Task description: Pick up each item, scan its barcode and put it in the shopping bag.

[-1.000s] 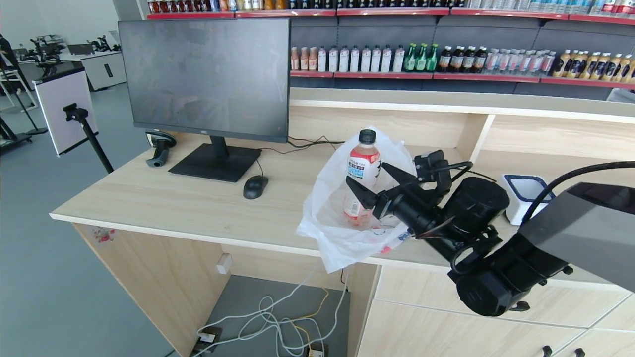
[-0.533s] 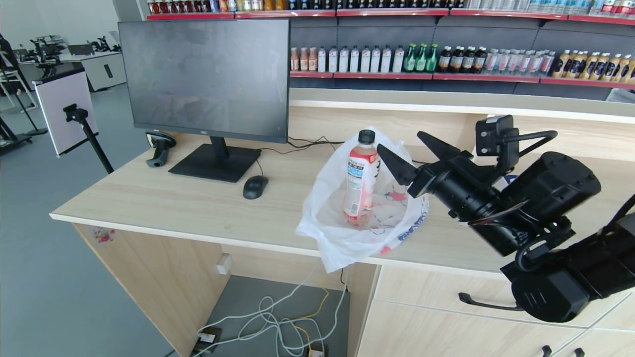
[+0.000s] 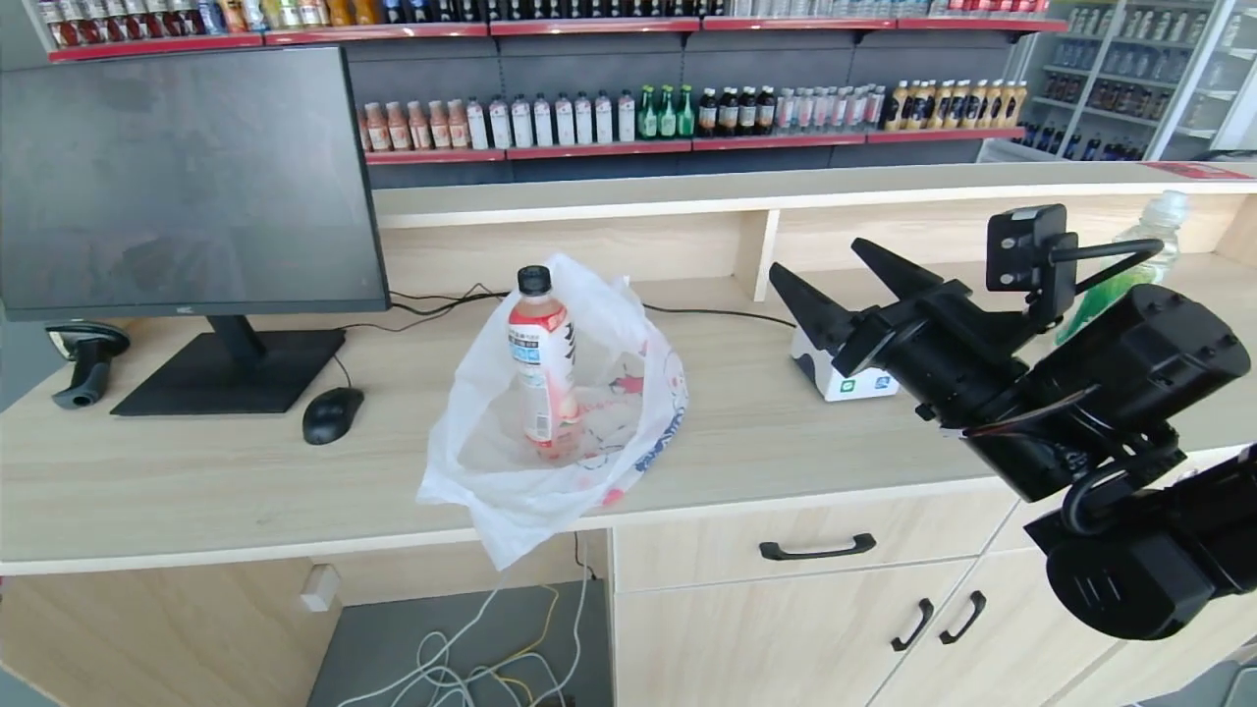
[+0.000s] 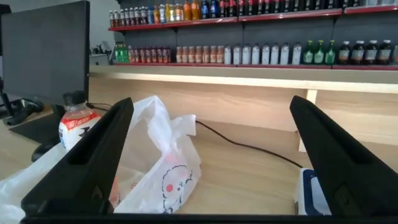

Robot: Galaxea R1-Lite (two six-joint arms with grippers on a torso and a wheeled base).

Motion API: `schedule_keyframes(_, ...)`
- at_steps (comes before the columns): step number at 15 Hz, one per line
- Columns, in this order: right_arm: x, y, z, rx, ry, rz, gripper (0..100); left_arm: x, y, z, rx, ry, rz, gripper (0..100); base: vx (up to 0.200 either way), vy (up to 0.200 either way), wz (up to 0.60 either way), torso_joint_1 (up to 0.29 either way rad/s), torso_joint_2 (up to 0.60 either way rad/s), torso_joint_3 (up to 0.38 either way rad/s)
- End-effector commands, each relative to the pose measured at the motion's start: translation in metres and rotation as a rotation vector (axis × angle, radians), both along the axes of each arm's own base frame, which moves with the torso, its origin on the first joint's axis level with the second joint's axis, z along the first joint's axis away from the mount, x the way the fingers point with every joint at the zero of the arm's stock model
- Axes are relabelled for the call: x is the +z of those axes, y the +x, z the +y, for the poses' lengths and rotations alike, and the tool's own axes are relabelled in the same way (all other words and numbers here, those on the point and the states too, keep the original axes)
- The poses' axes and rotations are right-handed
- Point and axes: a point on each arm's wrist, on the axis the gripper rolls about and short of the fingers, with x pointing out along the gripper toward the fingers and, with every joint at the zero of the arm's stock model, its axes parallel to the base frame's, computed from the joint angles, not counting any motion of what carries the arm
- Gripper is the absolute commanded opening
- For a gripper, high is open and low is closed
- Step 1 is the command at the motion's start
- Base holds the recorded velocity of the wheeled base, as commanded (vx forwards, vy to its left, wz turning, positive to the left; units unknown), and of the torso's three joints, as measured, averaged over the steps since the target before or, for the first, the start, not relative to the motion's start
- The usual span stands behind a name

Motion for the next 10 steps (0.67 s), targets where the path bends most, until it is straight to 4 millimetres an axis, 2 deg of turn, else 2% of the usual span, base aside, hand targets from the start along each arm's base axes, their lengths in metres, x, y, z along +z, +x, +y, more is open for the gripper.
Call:
schedule_keyframes(1, -0.0002, -0.0003, 0.0003, 0.001, 0.000, 0.000, 100, 0.0001, 0.0000, 0.0000, 0.003, -0.003, -0.001, 100, 0.000, 0.000, 0.00, 0.000, 0.00, 0.000)
schedule_keyframes(10, -0.0009, 0.0004, 0.0006, 0.000, -0.001, 0.001, 100, 0.0001, 0.0001, 0.0000, 0.002, -0.005, 0.000, 100, 0.000, -0.200, 0.00, 0.003, 0.00, 0.002)
